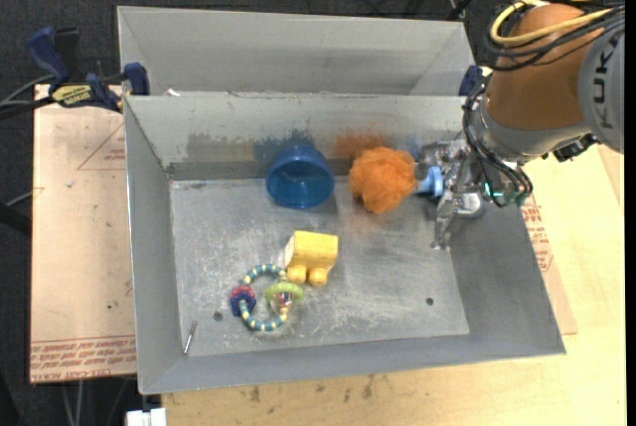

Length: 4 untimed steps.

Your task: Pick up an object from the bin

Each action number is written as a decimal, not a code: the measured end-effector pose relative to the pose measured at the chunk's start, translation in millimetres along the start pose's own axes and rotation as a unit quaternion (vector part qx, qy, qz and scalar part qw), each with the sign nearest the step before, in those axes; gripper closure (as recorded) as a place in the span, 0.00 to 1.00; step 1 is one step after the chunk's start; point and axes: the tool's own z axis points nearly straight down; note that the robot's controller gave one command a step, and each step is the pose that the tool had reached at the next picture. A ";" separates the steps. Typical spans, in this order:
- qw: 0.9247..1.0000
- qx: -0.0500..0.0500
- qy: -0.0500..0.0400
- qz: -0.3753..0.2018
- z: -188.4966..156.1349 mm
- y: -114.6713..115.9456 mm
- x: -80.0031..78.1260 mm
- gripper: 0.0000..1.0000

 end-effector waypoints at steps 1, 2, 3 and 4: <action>1.000 0.001 -0.004 -0.001 -4.3 0.3 -1.8 0.00; 1.000 0.001 -0.008 -0.013 58.4 11.7 -35.1 0.00; 0.996 0.003 -0.011 -0.084 106.1 14.5 -61.7 0.00; 0.995 0.002 -0.009 -0.098 107.4 34.0 -60.0 0.00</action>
Offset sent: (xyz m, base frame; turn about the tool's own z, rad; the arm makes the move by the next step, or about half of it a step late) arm 0.0541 0.0209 -0.1115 -0.0430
